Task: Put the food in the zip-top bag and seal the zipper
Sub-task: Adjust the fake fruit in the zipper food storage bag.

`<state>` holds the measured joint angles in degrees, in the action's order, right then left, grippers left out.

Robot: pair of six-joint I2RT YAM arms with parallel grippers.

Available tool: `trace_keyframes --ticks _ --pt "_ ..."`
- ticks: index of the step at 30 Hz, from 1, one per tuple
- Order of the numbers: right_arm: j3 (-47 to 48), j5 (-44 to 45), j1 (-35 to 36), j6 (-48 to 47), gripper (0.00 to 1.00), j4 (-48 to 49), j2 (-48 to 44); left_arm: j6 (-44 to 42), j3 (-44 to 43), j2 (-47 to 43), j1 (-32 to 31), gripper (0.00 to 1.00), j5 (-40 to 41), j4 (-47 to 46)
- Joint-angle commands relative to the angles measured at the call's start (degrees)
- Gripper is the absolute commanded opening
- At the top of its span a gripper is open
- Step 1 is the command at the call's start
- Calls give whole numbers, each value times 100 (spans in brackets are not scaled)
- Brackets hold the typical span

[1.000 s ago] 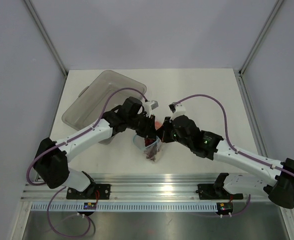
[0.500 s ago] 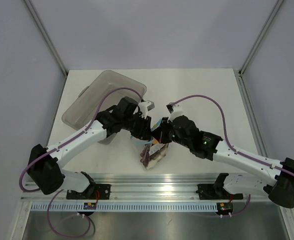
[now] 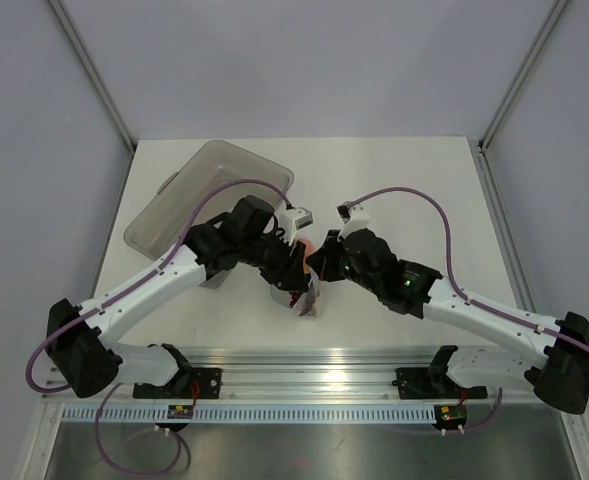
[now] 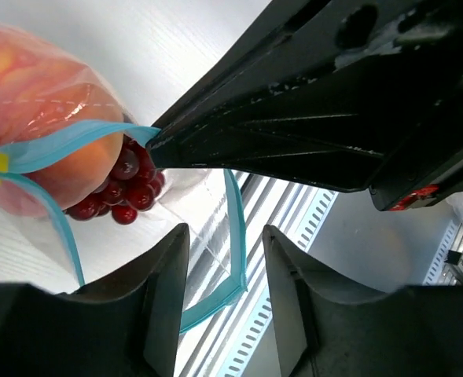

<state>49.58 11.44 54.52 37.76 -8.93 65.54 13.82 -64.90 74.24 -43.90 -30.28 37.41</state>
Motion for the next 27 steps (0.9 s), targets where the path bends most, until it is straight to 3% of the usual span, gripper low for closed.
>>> trace_keyframes --ticks 1,2,5,13,14,15,16,18,23,25,27 --pt "34 183 -21 3 0 480 -59 -55 -259 -50 -5 45 -162 38" --pt "25 183 -21 -5 0 480 -59 -55 -268 -50 4 29 -127 56" --pt "-1 200 -12 -5 0 480 -94 -125 -304 -172 48 0 83 188" --pt "-54 192 -21 -23 0 427 -138 -187 -383 -761 645 0 198 303" --pt "-54 192 -21 -23 0 427 -146 -152 -374 -805 707 3 250 285" --pt "-54 183 -21 -23 0 436 -147 -65 -365 -797 760 13 286 258" --pt "-54 183 -21 -23 0 427 -138 -29 -339 -788 856 40 347 215" --pt "-54 183 -20 -23 0 445 -138 58 -269 -736 909 57 637 179" --pt "-63 165 -21 -5 0 427 -155 76 -163 -639 971 69 515 39" --pt "-80 165 -21 -5 0 427 -164 59 -163 -612 971 69 515 -14" --pt "-89 183 -20 -5 0 427 -173 -2 -189 -542 971 63 637 -14"
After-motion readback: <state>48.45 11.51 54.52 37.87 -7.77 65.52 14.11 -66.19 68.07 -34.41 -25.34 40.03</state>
